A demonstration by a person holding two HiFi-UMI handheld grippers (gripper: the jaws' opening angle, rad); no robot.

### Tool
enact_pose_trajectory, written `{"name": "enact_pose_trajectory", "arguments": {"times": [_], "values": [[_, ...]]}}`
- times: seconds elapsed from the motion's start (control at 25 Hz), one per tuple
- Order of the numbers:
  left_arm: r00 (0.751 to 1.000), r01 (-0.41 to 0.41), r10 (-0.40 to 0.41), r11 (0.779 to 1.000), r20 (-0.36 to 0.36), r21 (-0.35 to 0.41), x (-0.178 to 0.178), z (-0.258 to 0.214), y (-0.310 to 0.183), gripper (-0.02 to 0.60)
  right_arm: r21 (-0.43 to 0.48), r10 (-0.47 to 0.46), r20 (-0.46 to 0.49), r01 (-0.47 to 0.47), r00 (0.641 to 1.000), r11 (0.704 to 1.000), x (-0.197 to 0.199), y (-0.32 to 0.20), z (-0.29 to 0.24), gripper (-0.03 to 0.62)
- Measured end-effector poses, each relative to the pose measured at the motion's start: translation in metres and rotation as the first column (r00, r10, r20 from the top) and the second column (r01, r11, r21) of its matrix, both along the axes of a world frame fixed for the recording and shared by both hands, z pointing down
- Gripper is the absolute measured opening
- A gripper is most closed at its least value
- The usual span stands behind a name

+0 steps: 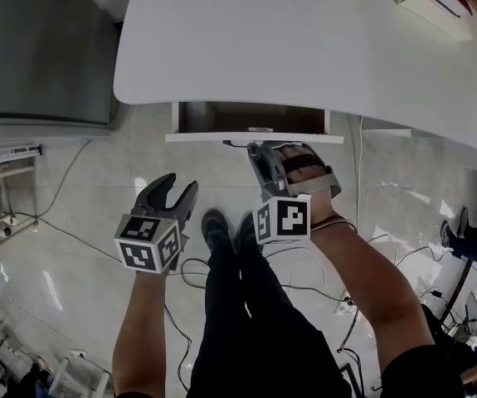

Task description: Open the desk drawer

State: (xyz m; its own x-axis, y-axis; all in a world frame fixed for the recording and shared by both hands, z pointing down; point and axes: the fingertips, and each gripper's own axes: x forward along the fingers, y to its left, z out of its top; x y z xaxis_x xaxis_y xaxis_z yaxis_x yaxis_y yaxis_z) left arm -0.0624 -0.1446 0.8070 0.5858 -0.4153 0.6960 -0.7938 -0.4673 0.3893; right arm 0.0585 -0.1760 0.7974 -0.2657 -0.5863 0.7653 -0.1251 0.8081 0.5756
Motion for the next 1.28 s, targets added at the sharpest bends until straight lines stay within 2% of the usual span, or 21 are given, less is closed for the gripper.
{"name": "enact_pose_trajectory", "arguments": {"times": [0.32, 0.64, 0.92, 1.28], "values": [[0.999, 0.042, -0.041, 0.999, 0.008, -0.028, -0.017, 0.009, 0.016, 0.207, -0.004, 0.071, 0.042, -0.071, 0.997, 0.997, -0.002, 0.019, -0.002, 0.023], [0.996, 0.085, -0.084, 0.995, 0.011, -0.048, -0.036, 0.021, 0.019, 0.196, 0.017, 0.146, 0.076, -0.148, 0.986, 0.989, -0.008, 0.054, 0.028, 0.023], [0.997, 0.071, -0.069, 0.995, 0.03, -0.067, -0.036, 0.039, 0.025, 0.19, 0.094, 0.138, 0.081, -0.146, 0.987, 0.985, -0.009, 0.063, 0.045, 0.023], [0.998, 0.053, -0.052, 0.995, 0.021, -0.088, -0.017, 0.042, 0.031, 0.173, 0.121, 0.121, 0.102, -0.133, 0.987, 0.984, -0.008, 0.068, 0.056, 0.023]]}}
